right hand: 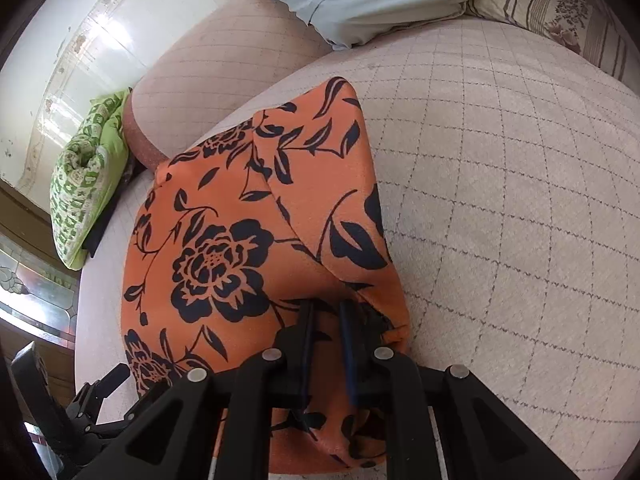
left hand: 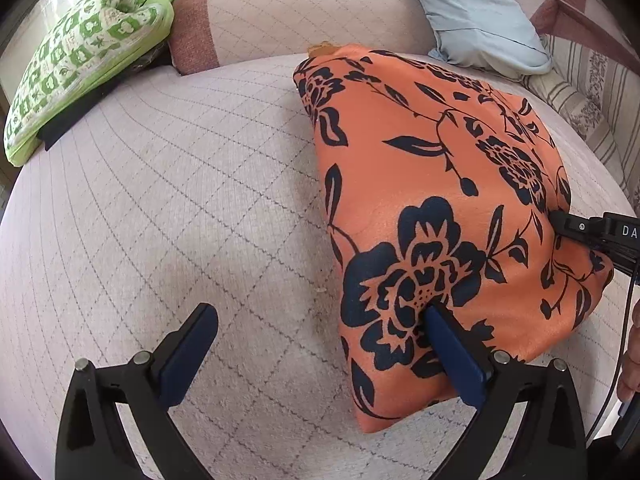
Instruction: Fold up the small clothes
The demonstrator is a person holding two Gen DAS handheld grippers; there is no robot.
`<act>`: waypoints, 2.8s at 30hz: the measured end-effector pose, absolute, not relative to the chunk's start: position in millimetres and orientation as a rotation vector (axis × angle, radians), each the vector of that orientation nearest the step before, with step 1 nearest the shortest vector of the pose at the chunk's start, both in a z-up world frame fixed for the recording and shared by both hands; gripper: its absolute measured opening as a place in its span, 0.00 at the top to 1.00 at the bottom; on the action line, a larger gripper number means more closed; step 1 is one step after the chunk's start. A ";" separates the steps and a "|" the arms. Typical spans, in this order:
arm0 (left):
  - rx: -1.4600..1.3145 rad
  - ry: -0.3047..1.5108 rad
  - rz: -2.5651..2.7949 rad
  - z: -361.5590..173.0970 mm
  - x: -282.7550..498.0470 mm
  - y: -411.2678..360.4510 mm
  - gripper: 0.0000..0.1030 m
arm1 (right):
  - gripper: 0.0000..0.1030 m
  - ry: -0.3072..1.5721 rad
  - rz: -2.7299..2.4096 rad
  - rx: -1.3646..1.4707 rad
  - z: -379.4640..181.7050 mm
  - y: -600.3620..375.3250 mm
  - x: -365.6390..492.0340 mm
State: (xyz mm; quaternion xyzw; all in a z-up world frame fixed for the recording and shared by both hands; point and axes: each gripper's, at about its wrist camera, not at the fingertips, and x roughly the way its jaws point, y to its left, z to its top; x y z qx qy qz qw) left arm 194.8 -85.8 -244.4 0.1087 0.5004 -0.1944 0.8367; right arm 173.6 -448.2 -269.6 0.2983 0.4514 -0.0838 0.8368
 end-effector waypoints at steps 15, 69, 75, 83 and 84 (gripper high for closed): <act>0.154 1.055 -0.407 -206.9 208.6 -69.0 0.00 | 0.85 0.832 -0.170 0.713 -241.1 -460.8 157.3; 0.244 0.961 -0.098 -220.2 269.4 -58.8 0.00 | 0.76 0.993 0.148 0.552 -229.9 -371.5 334.5; 0.230 0.902 -0.116 -207.8 259.6 -60.6 0.00 | 0.76 0.874 -0.001 0.557 -198.3 -416.2 269.1; 0.256 0.877 -0.169 -210.7 251.9 -79.7 0.00 | 0.76 0.873 -0.229 0.604 -215.8 -481.5 230.6; 0.262 0.872 -0.176 -211.7 251.1 -82.8 0.00 | 0.76 0.878 -0.216 0.633 -223.0 -484.4 233.5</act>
